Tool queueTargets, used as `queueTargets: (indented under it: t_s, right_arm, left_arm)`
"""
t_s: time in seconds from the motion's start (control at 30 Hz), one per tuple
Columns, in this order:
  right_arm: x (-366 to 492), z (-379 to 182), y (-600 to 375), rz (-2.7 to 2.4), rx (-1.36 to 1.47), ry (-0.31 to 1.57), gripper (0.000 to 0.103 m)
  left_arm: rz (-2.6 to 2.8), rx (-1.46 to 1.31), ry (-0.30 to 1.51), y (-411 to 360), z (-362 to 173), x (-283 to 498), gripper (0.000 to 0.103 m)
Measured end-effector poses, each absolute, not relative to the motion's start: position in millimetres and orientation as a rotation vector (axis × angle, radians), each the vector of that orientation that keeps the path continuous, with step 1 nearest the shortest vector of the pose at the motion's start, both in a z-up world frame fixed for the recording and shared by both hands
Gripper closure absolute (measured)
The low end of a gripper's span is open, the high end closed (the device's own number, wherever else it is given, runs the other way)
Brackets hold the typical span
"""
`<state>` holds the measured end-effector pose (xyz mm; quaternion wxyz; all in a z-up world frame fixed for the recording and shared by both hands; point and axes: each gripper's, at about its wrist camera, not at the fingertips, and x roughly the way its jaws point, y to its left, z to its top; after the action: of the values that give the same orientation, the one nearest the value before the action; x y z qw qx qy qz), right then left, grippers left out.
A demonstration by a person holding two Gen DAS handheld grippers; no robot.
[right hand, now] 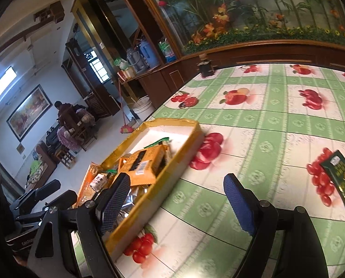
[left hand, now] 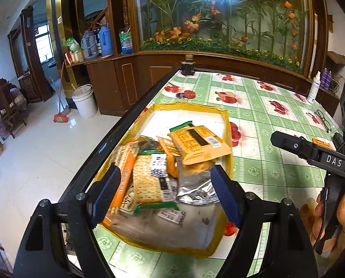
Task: Organize snacks
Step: 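Move both open tools back toward the green bag and orange snack bag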
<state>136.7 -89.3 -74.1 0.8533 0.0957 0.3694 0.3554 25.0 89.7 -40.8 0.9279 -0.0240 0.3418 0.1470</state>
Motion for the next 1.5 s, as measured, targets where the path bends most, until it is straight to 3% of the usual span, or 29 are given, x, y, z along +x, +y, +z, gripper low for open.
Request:
queueTargets:
  t_s: [1.5]
  right_arm:
    - [146,-98,-317,0.378,0.200,0.753,0.017]
  left_arm:
    - [-0.058,0.106,0.863,-89,-74,92,0.021]
